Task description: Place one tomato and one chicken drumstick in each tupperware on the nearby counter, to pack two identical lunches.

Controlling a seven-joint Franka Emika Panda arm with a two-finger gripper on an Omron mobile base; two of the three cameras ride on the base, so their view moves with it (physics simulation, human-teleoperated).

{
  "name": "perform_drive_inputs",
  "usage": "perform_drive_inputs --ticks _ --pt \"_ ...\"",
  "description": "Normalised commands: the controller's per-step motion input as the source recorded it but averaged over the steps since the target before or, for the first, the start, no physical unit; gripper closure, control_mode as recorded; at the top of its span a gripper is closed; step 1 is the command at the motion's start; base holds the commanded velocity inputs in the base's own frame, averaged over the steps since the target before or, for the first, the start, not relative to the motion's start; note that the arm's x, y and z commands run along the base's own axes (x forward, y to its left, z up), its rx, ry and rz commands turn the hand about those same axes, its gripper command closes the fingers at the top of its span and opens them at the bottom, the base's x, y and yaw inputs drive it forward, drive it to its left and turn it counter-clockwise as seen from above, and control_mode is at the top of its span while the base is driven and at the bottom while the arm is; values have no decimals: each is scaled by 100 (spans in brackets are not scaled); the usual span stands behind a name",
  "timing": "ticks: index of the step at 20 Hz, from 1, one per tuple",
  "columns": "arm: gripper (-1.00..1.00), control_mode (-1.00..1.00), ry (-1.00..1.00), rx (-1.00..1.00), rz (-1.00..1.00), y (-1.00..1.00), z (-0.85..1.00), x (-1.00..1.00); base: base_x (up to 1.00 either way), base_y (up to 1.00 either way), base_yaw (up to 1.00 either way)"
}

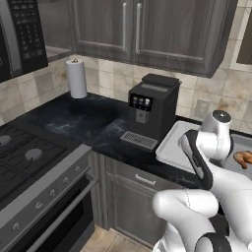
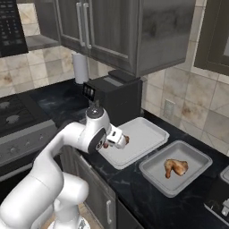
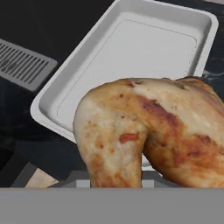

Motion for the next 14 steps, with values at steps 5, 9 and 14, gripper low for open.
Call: perform_drive_inputs --ticks 5,9,14 --pt "100 -100 0 0 -17 0 -16 24 0 0 0" --pt "100 -100 0 0 -14 -1 -16 32 0 0 0" --pt "100 -100 0 0 -12 -7 -15 32 0 0 0"
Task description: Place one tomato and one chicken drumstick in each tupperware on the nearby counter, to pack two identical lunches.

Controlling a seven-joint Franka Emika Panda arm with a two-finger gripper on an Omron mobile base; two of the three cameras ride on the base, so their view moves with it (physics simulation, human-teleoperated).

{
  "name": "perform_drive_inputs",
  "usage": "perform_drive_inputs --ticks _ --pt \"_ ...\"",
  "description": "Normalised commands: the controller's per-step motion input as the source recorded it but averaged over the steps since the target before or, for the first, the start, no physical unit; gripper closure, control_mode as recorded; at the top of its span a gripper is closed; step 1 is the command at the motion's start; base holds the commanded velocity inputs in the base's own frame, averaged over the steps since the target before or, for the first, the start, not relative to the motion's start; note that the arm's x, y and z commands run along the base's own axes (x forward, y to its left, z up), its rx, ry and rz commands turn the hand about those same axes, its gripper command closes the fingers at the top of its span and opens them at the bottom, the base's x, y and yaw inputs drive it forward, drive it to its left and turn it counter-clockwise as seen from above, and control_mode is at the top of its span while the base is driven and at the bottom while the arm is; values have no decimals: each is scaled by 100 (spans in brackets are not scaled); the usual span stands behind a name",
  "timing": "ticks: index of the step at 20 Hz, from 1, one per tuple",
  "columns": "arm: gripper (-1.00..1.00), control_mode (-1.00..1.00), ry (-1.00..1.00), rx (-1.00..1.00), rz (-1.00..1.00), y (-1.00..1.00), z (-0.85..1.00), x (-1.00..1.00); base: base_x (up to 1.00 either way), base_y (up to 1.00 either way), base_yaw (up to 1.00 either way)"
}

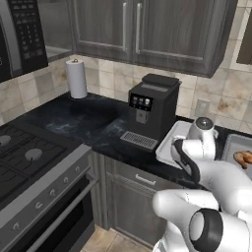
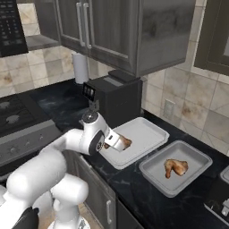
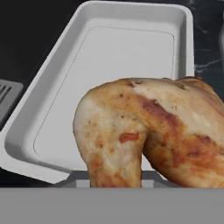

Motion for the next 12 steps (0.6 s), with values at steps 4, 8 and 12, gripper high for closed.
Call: perform_drive_inputs --ticks 4,8,12 --pt "100 -100 0 0 -10 -16 -12 32 0 0 0" --pt "100 -100 0 0 -8 -22 -9 27 0 0 0" --pt "100 -100 0 0 -4 -22 -7 27 0 0 0"
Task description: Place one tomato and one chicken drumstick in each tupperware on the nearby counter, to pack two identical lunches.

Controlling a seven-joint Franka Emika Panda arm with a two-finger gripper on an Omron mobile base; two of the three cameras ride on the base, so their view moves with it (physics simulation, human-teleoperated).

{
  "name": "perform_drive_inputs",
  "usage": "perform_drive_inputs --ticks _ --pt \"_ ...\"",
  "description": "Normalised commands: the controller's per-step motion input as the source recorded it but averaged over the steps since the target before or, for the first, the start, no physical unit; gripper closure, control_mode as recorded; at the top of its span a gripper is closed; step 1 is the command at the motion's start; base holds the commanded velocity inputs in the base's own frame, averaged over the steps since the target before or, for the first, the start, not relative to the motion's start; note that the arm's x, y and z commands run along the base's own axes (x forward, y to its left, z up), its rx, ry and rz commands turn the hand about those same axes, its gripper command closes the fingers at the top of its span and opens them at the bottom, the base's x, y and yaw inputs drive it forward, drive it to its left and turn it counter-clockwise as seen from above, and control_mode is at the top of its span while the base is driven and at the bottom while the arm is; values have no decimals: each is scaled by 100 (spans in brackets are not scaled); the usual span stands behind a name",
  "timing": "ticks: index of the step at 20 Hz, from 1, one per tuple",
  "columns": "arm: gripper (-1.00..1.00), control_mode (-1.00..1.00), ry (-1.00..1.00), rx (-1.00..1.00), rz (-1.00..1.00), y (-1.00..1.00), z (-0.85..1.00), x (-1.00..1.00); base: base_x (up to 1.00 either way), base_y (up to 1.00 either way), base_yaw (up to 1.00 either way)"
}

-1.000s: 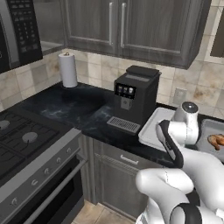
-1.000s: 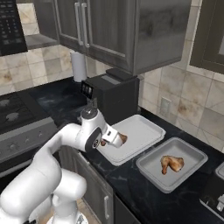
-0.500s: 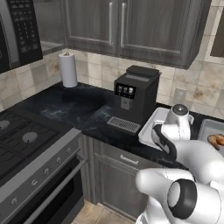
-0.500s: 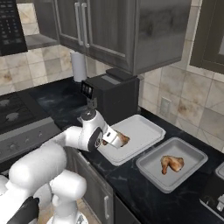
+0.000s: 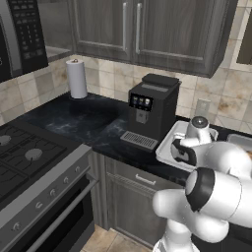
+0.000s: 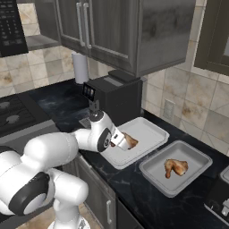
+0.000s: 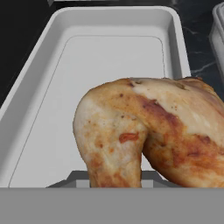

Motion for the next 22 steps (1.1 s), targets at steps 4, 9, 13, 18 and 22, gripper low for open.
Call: perform_drive_inputs --ticks 4,9,13,18,22 --pt "100 -100 0 2 -1 -11 -10 16 0 0 0" --pt "100 -100 1 2 0 -1 -19 2 0 0 0" --pt "100 -100 1 1 0 0 -21 0 0 0 0" --pt "-100 -100 0 1 0 10 -5 9 0 0 0" --pt "-100 -100 0 3 1 7 0 17 0 0 0"
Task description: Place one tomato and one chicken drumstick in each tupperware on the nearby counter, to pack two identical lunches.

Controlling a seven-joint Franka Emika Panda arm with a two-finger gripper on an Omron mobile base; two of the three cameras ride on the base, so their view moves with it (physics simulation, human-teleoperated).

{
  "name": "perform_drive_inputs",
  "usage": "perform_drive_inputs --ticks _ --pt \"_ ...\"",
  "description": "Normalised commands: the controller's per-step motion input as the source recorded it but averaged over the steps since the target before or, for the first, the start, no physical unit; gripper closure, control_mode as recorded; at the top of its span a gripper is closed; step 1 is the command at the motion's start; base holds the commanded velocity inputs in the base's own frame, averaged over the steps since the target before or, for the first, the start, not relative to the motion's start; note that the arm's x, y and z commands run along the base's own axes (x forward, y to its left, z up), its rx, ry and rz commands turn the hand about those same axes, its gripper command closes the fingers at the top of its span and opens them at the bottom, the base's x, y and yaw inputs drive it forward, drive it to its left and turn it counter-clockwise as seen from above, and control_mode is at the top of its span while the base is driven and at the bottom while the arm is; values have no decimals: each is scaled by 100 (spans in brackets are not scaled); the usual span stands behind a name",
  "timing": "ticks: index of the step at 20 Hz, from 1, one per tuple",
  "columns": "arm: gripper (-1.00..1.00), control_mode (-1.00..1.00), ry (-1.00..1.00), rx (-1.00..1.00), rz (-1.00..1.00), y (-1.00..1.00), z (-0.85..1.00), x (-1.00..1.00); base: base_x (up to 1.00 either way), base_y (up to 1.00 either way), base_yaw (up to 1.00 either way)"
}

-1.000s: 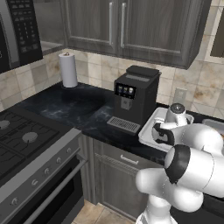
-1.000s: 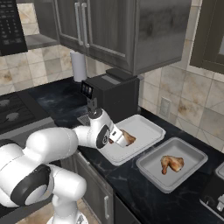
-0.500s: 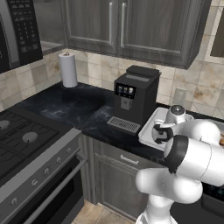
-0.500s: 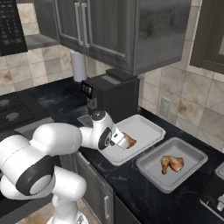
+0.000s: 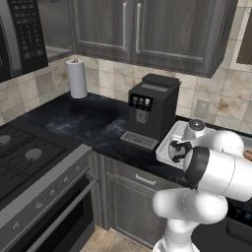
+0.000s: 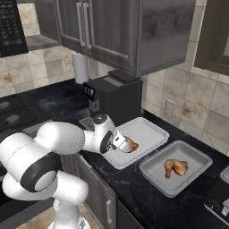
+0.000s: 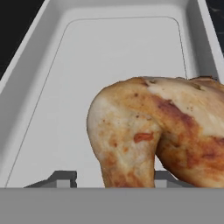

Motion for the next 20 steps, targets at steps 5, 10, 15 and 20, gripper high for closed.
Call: perform_drive_inputs --ticks 5,10,15,20 --pt "-100 -100 0 4 4 2 0 29 0 0 0" --pt "-100 -100 0 4 6 2 0 33 0 0 0" --pt "-100 -100 0 4 7 8 -6 31 0 0 0" --pt "-100 -100 0 4 7 9 -28 11 0 0 0"
